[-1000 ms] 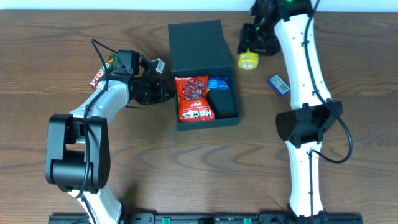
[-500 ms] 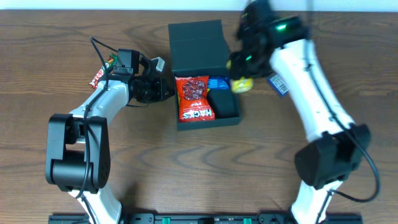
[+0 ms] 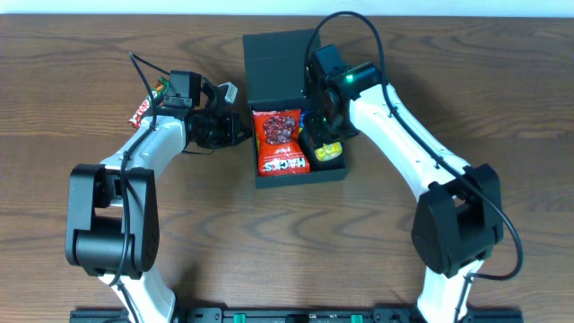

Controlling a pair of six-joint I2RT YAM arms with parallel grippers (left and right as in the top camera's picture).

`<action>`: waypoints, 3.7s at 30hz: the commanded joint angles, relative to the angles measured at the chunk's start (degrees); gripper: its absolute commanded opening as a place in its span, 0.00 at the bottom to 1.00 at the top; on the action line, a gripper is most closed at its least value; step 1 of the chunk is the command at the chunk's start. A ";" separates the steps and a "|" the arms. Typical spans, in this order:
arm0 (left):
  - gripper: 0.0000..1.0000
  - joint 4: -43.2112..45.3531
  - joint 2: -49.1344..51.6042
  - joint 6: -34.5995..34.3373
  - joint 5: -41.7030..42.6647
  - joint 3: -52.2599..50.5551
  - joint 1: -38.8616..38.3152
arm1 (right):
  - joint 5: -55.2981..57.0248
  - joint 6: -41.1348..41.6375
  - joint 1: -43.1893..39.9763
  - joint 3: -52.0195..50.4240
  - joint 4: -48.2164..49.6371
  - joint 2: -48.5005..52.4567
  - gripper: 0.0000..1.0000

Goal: Pack container
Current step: 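Carry the Mentos bottle into the box's right corner and release, then move the right gripper to the small blue pack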

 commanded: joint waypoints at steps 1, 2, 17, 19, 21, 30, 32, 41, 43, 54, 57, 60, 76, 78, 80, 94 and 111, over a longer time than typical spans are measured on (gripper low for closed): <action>0.06 0.02 0.68 -0.20 1.25 -0.48 -0.28 | 0.81 3.21 -0.02 -1.70 1.40 0.20 0.02; 0.06 0.02 0.68 -0.20 1.22 -0.48 -0.28 | 0.81 3.72 -0.02 -2.12 1.81 0.20 0.03; 0.06 0.02 0.68 -0.20 1.25 -0.48 -0.28 | 0.79 5.99 0.76 -2.78 5.66 2.78 0.15; 0.06 0.02 0.68 -0.20 1.25 -0.48 -0.28 | 0.76 6.73 0.81 -2.78 6.12 2.78 0.35; 0.06 0.04 0.68 -0.20 1.25 -0.48 -0.28 | 0.79 7.74 0.79 -2.78 6.10 2.78 0.48; 0.06 0.04 0.68 -0.20 1.22 -0.48 -0.28 | 0.76 10.23 0.74 -2.73 6.01 2.75 0.87; 0.06 0.02 0.68 -0.22 1.22 -0.48 -0.28 | 0.79 10.21 0.72 -2.58 5.81 2.73 0.87; 0.06 0.02 0.68 -0.20 1.22 -0.48 -0.28 | 0.83 10.19 0.63 -2.05 3.85 2.10 0.54; 0.06 0.02 0.68 -0.22 1.22 -0.48 -0.28 | 0.85 10.23 0.63 -2.05 3.87 2.10 0.47; 0.06 0.00 0.68 -0.24 1.25 -0.48 -0.28 | 10.05 15.87 0.66 -2.08 3.39 2.12 0.01; 0.06 0.00 0.68 -0.24 1.25 -0.48 -0.28 | 11.17 16.22 0.66 -2.08 3.08 2.16 0.02; 0.06 0.00 0.68 -0.24 1.22 -0.48 -0.28 | 12.00 16.22 0.66 -2.14 3.04 2.64 0.02; 0.06 0.02 0.68 -0.70 1.25 -0.48 -0.28 | 9.25 14.64 0.74 -3.08 5.29 6.60 0.01; 0.06 0.02 0.68 -0.70 1.25 -0.48 -0.28 | 7.19 12.98 0.74 -3.08 6.03 6.60 0.02; 0.06 0.02 0.68 -0.70 1.25 -0.48 -0.28 | 3.87 11.06 0.74 -3.08 6.71 6.60 0.01; 0.06 0.02 0.68 -0.70 1.25 -0.48 -0.28 | -0.44 7.23 0.61 1.73 4.83 4.68 0.01; 0.06 0.04 0.68 -0.68 1.22 -0.48 -0.28 | 19.32 9.70 -12.22 12.66 1.42 -3.02 0.89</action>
